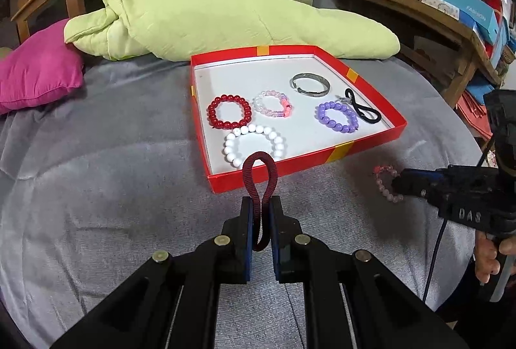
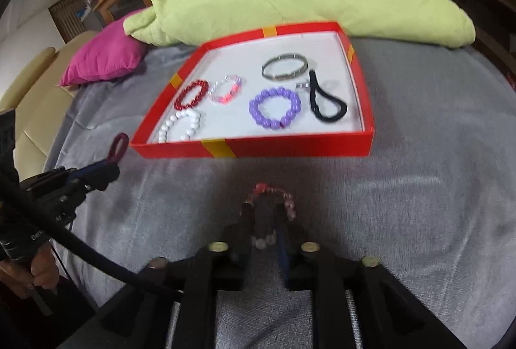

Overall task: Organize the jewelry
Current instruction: 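Close the left tool on the maroon bangle and lift it while the right holds the pink bracelet, then carry the maroon bangle and pink beaded bracelet over the tray with both tools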

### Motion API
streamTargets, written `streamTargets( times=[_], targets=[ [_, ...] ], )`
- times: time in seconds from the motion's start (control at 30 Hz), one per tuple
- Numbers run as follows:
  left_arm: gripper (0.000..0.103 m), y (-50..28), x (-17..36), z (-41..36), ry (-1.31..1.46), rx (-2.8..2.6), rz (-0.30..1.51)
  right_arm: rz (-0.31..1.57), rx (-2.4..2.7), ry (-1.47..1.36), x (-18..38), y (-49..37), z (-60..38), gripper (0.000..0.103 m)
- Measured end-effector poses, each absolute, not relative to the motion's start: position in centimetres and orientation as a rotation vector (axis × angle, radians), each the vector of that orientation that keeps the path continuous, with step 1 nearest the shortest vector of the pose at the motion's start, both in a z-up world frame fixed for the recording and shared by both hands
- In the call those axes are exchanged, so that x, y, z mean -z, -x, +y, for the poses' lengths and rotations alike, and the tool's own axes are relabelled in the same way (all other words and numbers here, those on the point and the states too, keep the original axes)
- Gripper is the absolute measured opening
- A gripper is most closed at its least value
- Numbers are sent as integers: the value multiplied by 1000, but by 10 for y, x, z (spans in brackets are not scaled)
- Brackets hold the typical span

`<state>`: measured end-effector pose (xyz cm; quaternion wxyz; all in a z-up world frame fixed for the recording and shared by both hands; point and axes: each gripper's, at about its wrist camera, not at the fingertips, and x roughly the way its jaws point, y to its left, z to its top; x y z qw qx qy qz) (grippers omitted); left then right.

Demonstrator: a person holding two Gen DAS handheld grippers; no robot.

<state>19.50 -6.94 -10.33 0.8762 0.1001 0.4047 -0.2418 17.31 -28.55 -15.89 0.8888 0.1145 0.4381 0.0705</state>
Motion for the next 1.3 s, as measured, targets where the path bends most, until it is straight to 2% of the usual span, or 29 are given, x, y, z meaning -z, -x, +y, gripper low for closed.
streamTargets(
  times=[0.03, 0.07, 0.23, 0.3, 0.37, 0.83, 1.3],
  targets=[
    [10, -195, 103, -69, -208, 503, 846, 902, -147, -219, 159, -172, -281, 58],
    [10, -195, 104, -69, -208, 503, 847, 888, -149, -199, 158, -171, -278, 67],
    [10, -192, 104, -71, -218, 510, 848, 897, -85, -81, 168, -178, -261, 67],
    [10, -192, 104, -69, -218, 507, 848, 892, -46, -67, 173, -180, -261, 56],
    [10, -193, 104, -67, -210, 505, 850, 885, -35, -45, 171, -181, -262, 17],
    [10, -191, 100, -72, -237, 470, 815, 830, -155, -199, 149, -170, -271, 16],
    [10, -190, 88, -80, -244, 459, 759, 642, -293, -288, 109, -153, -264, 16]
  ],
)
